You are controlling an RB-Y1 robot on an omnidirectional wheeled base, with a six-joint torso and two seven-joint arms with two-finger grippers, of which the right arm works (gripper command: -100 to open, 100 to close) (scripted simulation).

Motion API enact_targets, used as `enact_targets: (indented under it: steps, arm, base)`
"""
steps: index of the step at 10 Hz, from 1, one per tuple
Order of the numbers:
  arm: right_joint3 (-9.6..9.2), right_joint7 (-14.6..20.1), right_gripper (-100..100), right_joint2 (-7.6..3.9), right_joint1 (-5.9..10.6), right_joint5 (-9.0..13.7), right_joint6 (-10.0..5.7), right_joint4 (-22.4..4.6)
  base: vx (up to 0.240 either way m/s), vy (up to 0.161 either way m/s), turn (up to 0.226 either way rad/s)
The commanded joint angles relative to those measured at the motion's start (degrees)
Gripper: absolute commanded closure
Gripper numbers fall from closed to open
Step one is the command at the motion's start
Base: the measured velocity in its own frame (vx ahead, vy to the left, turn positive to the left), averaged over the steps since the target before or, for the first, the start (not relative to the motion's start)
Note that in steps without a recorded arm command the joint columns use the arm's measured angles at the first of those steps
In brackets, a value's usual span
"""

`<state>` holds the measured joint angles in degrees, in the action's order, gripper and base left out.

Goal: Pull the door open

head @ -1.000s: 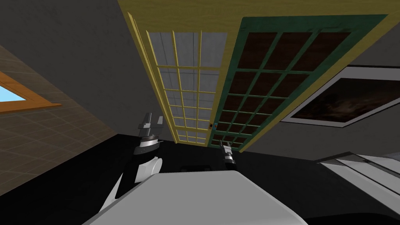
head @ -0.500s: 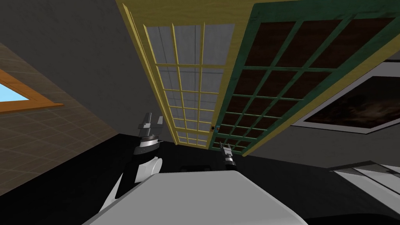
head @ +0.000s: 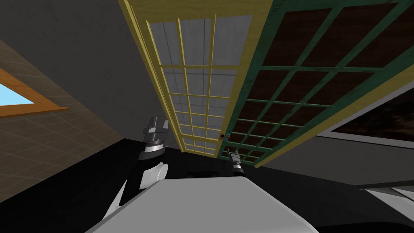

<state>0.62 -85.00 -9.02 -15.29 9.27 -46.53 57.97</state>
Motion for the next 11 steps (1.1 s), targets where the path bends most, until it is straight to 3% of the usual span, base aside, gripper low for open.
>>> enact_targets:
  steps: [1, 3, 6, 11]
  arm:
    - [0.01, -1.6, -100, -0.11, 0.40, 0.2, -0.15, -1.3]
    - [0.52, -1.3, -100, -0.17, -0.49, 0.4, -0.23, -1.7]
    - [1.67, -1.5, -100, -0.37, -1.67, 0.9, -0.12, -3.0]
    - [5.39, -2.5, -100, -0.93, -4.29, 2.7, 0.21, -6.7]
  base:
    - [0.188, -0.038, 0.047]
    - [0.011, -0.011, -0.008]
    - [-0.170, 0.011, -0.022]
    - [-0.190, -0.028, -0.007]
